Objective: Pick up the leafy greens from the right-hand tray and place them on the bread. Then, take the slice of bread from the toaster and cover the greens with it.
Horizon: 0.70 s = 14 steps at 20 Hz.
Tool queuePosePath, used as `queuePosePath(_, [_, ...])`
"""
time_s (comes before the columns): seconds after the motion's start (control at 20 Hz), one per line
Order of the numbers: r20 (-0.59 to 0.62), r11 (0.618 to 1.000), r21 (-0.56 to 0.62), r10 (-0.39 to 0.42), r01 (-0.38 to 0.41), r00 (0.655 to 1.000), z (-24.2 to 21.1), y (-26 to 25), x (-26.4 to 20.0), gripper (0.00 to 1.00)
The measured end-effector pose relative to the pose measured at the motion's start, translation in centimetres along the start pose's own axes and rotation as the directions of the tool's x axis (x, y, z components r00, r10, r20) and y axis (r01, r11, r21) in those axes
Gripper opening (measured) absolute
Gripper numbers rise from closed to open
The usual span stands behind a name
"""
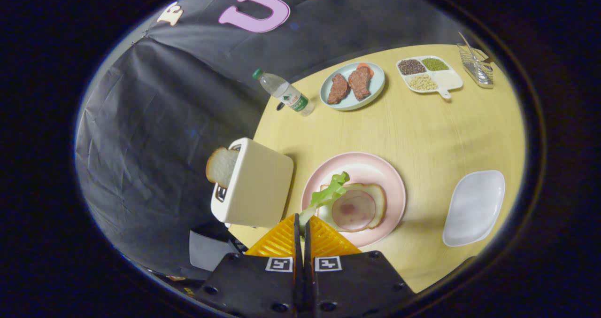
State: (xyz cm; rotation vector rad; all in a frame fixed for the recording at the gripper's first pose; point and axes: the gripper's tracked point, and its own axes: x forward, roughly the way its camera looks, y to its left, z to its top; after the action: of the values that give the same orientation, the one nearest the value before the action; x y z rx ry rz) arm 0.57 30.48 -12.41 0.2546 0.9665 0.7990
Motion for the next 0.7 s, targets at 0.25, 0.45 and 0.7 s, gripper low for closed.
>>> queuePosePath(0.25, [-0.046, 0.995, -0.023, -0.098, 0.097, 0.994, -0.9, -3.3, 1.4, 0.04])
queuePosePath(0.45, [-0.087, 0.982, -0.067, -0.182, 0.177, 0.979, -2.8, -6.1, 1.7, 0.04])
queuePosePath(0.7, [-0.082, 0.97, -0.103, -0.228, 0.219, 0.97, -3.3, -7.4, 2.0, 0.3])
